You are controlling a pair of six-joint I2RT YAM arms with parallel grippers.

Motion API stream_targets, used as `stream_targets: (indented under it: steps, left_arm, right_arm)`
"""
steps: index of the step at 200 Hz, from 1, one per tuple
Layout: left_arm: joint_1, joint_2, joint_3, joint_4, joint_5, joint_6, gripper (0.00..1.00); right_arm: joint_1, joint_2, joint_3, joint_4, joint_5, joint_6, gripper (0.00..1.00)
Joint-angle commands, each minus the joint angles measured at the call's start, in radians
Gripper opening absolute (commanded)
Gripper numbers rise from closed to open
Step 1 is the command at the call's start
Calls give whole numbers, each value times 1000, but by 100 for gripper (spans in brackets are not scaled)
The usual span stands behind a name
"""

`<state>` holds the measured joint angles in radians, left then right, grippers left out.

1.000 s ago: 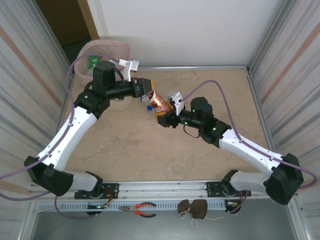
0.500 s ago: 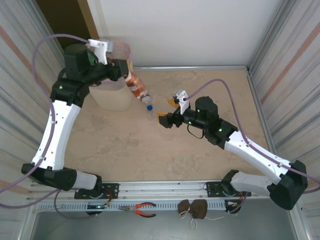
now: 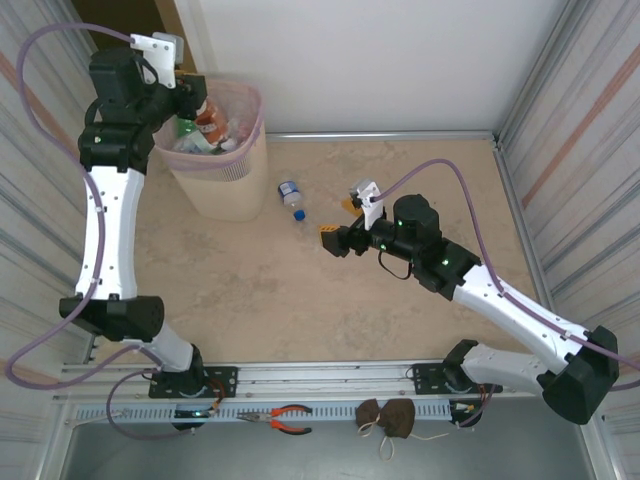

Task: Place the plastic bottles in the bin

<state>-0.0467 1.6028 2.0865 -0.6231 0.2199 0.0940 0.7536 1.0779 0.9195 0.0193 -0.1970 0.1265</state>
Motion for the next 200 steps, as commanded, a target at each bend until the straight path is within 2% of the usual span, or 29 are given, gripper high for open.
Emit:
stream_targets:
  steps: [1,43,82,127,200]
  left_arm:
    - [16,34,57,42,-96,128,16]
    - [26,89,69,81,-173,226,16]
    - [40,149,107,49,-224,304,16]
    - [61,188,85,12,-277,321,16]
    - [95,233,-43,-36,-208,267,16]
  right_arm:
    - [7,-29,27,-4,22,7,85]
    - [8,-18,28,-6,15,7,85]
    - [11,-18,23,-8,16,12,85]
    - [13,-13,22,-10,18,16,85]
    - [14,13,27,-7,11,19,85]
